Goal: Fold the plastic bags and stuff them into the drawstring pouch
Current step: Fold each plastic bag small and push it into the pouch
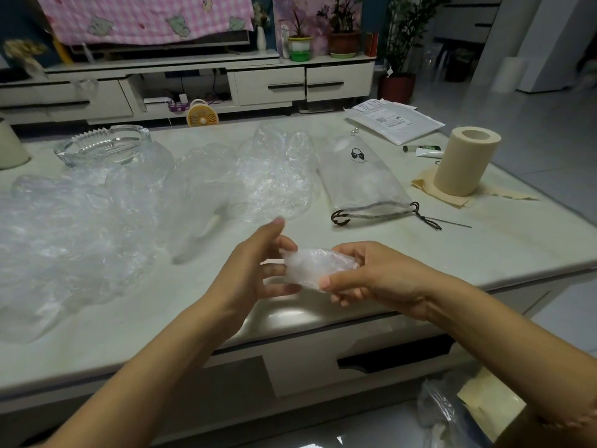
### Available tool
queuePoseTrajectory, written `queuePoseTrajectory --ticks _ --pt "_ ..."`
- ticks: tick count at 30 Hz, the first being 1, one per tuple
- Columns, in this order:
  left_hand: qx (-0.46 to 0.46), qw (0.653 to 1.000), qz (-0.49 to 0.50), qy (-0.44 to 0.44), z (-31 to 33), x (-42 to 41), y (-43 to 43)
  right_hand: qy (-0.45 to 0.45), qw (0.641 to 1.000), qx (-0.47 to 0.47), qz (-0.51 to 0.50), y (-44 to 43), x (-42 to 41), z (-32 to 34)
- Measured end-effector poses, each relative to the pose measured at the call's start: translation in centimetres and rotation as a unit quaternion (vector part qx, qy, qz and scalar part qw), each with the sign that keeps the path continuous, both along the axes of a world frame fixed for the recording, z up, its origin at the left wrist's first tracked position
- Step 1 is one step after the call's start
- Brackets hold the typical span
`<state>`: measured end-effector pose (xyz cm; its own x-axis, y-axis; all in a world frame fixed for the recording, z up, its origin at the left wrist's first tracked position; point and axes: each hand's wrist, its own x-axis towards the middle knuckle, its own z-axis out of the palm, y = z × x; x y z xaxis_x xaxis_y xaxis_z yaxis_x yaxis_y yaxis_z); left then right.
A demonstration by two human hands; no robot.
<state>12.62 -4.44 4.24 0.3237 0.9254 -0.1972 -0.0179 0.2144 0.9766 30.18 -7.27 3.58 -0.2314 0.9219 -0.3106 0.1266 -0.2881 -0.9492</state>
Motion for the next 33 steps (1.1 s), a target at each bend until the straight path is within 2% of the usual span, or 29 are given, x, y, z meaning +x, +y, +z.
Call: queuePoseTrajectory --ticks 4,7,11,14,16,19,25,30,33 --pt "0.029 0.998 0.006 0.063 -0.3 0.7 -0.6 -0.013 0.999 0.023 -0.022 -0.2 -0.6 -0.3" --pt "0.100 0.989 0.020 0.102 -0.5 0.8 -0.6 -0.011 1.000 0.011 -0.010 0.0 -0.6 -0.1" --pt "0.128 0.986 -0.005 0.104 -0.3 0.8 -0.2 -0.054 0.998 0.039 -0.012 0.3 -0.2 -0.1" --pt "0.120 0.990 -0.003 0.075 -0.1 0.7 0.6 -0.104 0.992 0.077 0.005 0.5 0.2 -0.2" --pt "0.101 0.993 0.001 0.057 -0.2 0.7 1.1 -0.101 0.990 0.092 0.018 0.4 0.4 -0.1" --pt "0.052 0.998 -0.006 0.041 -0.4 1.3 1.3 -0.105 0.981 0.164 0.003 0.3 0.4 0.1" --pt "-0.056 0.993 -0.102 0.031 0.0 3.1 0.8 -0.022 0.978 0.199 -0.053 0.2 0.7 0.0" --pt "-0.025 0.994 -0.105 0.023 -0.3 4.5 1.5 0.032 0.964 0.212 -0.155 0.5 1.4 -0.1" --pt "-0.005 0.994 -0.112 0.007 -0.2 5.4 1.7 0.018 0.964 0.194 -0.181 0.8 2.0 -0.2"
